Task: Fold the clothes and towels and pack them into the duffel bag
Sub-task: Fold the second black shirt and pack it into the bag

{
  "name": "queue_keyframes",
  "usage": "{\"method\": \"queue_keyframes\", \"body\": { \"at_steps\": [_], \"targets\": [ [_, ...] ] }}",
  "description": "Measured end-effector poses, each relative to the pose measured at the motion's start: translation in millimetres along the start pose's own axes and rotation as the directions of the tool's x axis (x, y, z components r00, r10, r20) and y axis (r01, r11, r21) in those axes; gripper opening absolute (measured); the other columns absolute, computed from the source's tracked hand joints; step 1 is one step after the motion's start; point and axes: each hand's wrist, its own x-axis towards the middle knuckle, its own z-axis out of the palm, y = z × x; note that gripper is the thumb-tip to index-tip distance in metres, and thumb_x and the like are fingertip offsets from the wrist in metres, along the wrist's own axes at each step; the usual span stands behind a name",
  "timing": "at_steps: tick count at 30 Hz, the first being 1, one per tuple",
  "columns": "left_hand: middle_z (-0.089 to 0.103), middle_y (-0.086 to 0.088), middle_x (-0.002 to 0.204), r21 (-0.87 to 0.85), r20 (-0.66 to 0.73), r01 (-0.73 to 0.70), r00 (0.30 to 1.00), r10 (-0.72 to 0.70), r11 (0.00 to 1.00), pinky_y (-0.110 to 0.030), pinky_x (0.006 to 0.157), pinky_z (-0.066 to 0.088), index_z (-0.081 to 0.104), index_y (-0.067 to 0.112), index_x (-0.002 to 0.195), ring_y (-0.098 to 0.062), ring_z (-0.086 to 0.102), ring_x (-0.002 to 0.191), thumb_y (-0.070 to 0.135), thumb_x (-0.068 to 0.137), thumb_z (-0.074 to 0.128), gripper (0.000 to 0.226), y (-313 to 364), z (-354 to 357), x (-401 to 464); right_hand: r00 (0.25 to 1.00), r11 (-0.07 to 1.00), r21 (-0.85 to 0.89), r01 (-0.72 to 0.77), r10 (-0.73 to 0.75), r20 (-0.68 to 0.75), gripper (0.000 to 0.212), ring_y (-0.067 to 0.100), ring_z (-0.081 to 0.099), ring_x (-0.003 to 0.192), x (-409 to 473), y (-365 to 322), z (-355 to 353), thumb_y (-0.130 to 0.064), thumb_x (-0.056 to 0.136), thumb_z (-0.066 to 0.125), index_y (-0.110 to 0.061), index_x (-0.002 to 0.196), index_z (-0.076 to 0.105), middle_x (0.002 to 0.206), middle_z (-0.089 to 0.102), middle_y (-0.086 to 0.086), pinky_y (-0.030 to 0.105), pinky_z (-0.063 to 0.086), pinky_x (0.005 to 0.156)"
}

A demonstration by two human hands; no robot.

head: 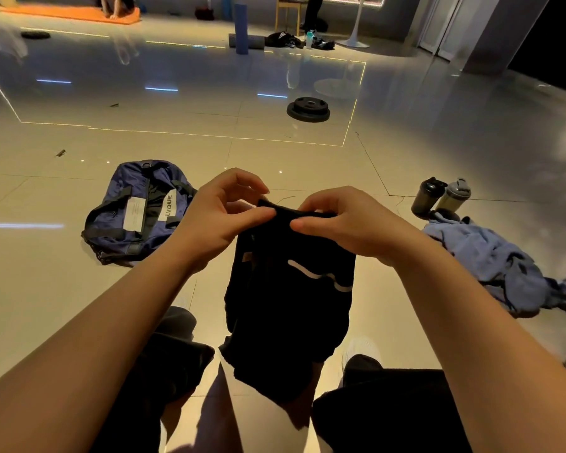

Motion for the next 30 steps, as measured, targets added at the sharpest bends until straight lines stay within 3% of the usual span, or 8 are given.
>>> {"method": "queue_keyframes", "body": {
  "at_steps": [5,8,12,17,20,23,26,30],
  "targets": [
    [0.062,-0.017,0.105,-0.039,0.188,0.171,0.969,-0.161,0.985,-0.029,0.079,0.056,0.055,0.030,0.113,-0.018,0.067,0.090,0.021,0.074,0.079,0.047,-8,-4,4,0.992,0.989,0.129,0.069,-0.054,-0.116,0.009,0.014,0.063,0.080,0,-6,-4,-0.025,0.092,0.060,-0.026,0.085,0.066,0.084,0.064,0.000,0.016,0.049,0.062],
    [0.065,-0.016,0.114,0.079,0.344,0.260,0.899,-0.272,0.962,-0.039,0.095,0.051,0.058,0.021,0.118,-0.024,0.065,0.103,0.024,0.078,0.076,0.045,-23,-2,4,0.978,0.974,0.188,0.127,-0.091,-0.186,0.011,0.016,0.062,0.086,-2,-5,-9,-0.019,0.091,0.061,-0.026,0.084,0.065,0.088,0.064,0.001,0.018,0.052,0.068],
    [0.065,-0.019,0.110,0.126,0.345,0.289,0.884,-0.315,0.949,-0.044,0.097,0.046,0.060,0.003,0.113,-0.029,0.063,0.102,0.034,0.081,0.064,0.044,-33,2,1,0.954,0.975,0.179,0.133,-0.077,-0.290,0.015,0.015,0.060,0.086,-4,0,-16,-0.016,0.089,0.063,-0.028,0.081,0.063,0.089,0.062,-0.002,0.017,0.053,0.064],
    [0.069,-0.003,0.097,-0.020,0.306,0.292,0.912,-0.272,0.956,-0.033,0.090,0.051,0.059,0.020,0.103,-0.017,0.066,0.091,0.037,0.081,0.060,0.028,-18,1,0,0.904,0.992,0.082,0.092,-0.048,-0.426,0.014,0.017,0.061,0.090,-6,14,-21,-0.021,0.088,0.064,-0.032,0.081,0.063,0.089,0.063,-0.003,0.028,0.053,0.072],
    [0.065,-0.001,0.111,0.013,0.235,0.209,0.950,-0.206,0.978,-0.029,0.089,0.053,0.056,0.035,0.111,-0.014,0.066,0.099,0.041,0.084,0.067,0.029,-11,10,-2,0.938,0.994,0.068,0.089,-0.061,-0.341,0.012,0.016,0.062,0.089,-9,14,-15,-0.022,0.088,0.066,-0.032,0.081,0.064,0.089,0.064,-0.003,0.027,0.054,0.073],
    [0.067,0.002,0.101,0.031,0.124,0.147,0.981,-0.150,0.989,-0.024,0.085,0.051,0.061,0.025,0.102,-0.008,0.066,0.091,0.020,0.091,0.061,0.012,-8,26,2,0.955,0.994,0.049,0.096,-0.078,-0.285,0.009,0.016,0.063,0.088,-9,13,-6,-0.022,0.089,0.065,-0.029,0.082,0.064,0.089,0.064,-0.003,0.026,0.052,0.073],
    [0.068,-0.003,0.095,-0.056,0.106,0.204,0.975,-0.198,0.977,-0.032,0.085,0.053,0.061,0.016,0.099,-0.018,0.064,0.092,0.013,0.097,0.052,0.010,-8,30,10,0.970,0.995,0.078,0.069,-0.049,-0.239,0.010,0.020,0.064,0.090,-11,13,-9,-0.021,0.090,0.062,-0.031,0.089,0.060,0.096,0.064,-0.001,0.030,0.055,0.073],
    [0.062,0.000,0.091,-0.062,0.100,0.235,0.968,-0.228,0.970,-0.019,0.063,0.051,0.059,0.018,0.098,-0.011,0.060,0.079,0.016,0.099,0.048,0.011,-6,29,15,0.997,0.980,0.184,0.076,-0.077,-0.003,0.032,0.023,0.067,0.090,-16,9,-15,-0.008,0.093,0.057,-0.038,0.102,0.054,0.111,0.062,0.002,0.033,0.059,0.070]
  ]
}}
